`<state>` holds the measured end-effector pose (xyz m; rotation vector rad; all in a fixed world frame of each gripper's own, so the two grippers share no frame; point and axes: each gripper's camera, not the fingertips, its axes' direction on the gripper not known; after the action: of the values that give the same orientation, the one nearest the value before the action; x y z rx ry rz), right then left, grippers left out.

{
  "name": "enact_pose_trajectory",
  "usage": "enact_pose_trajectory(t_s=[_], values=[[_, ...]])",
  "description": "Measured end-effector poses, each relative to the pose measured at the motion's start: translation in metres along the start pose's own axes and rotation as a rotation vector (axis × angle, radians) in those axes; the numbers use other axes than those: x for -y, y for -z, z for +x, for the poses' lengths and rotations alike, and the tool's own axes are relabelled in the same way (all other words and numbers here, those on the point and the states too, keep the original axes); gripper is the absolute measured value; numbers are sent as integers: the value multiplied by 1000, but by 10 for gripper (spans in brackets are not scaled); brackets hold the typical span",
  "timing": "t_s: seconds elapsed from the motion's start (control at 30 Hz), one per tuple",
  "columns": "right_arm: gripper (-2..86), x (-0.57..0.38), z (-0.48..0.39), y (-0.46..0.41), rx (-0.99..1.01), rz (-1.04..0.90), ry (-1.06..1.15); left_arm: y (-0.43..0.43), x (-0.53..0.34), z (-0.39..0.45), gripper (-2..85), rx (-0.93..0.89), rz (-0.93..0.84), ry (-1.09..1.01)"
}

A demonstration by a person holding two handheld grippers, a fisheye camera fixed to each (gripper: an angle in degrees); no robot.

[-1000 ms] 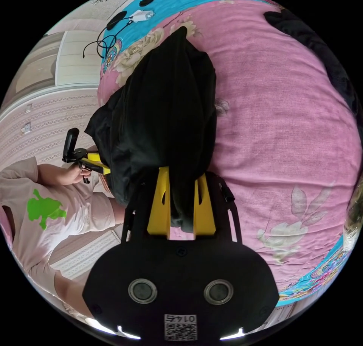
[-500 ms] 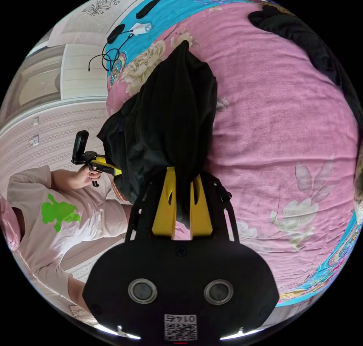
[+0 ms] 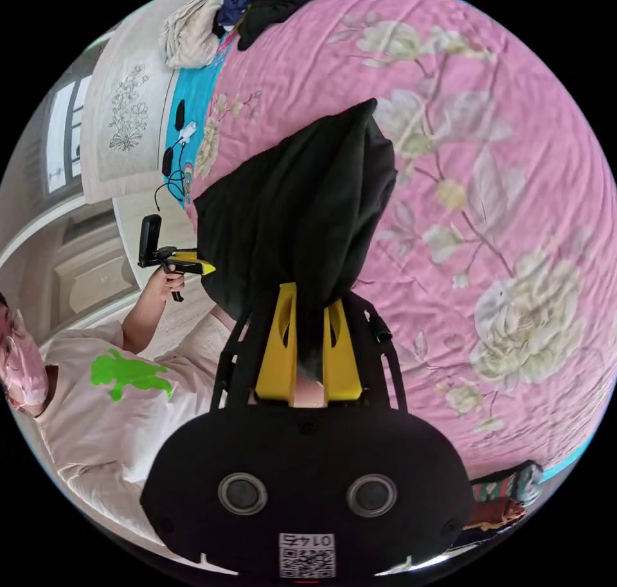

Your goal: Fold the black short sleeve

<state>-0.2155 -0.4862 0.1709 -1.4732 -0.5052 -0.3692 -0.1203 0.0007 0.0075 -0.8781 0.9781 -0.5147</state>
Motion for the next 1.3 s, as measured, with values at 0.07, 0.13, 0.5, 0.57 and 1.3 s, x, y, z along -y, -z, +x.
enact_pose_trajectory(t_s=[0.07,0.13,0.5,0.57,1.3], values=[[93,-25,17,2,-49,107,7,-9,6,20,131,110,32,-2],[110,-41,29,6,-72,179,28,-12,8,32,138,145,100,5],[134,-50,92,-82,-45,15,52,-89,62,78,98,72,131,76],[95,-57,97,-91,32,-18,85,-103,75,88,73,40,107,57],[41,-439,286,-2,252,756,-338,-288,315,551,61,477,-320,-693]])
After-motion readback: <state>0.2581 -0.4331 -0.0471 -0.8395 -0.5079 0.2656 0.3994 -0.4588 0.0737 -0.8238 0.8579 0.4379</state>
